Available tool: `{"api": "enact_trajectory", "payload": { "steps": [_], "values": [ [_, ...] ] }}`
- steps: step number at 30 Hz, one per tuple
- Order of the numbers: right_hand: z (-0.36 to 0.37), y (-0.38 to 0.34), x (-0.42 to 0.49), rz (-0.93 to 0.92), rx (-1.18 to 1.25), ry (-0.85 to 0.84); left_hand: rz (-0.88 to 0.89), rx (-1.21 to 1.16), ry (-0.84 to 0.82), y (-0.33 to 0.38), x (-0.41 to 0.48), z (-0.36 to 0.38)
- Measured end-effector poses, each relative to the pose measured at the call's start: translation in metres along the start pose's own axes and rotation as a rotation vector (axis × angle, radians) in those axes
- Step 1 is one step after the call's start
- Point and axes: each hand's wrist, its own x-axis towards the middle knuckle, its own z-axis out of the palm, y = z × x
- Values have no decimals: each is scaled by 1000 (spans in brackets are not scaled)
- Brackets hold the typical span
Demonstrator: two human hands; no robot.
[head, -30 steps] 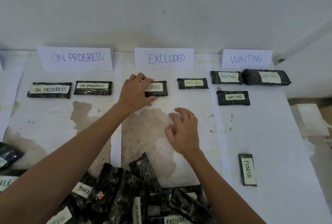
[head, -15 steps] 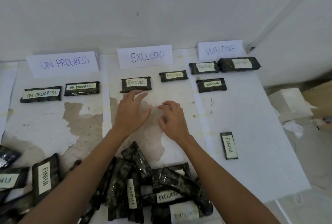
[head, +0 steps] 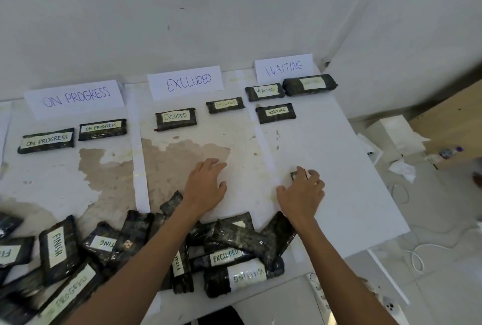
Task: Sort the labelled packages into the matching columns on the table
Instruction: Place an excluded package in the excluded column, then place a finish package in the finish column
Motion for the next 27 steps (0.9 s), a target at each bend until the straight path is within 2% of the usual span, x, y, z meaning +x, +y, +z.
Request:
{"api": "enact_trajectory", "payload": {
  "steps": [3,5,12,18,27],
  "values": [
    [1,12,-3,73,28,-35,-14,3,11,-1,-9,-3],
    [1,13,-4,21,50,-36,-26,2,24,-1,-17,-9],
    [-21,-44,-25,-437,240,-140,-72,12,125,-21,-53,-50],
    [-25,-128,-64,-775,224,-222,-163,5,250,-65,-94,-98],
    [5,-261,-131,-1085,188,-326,-321,35,323,-168,-159,-171]
  ]
}}
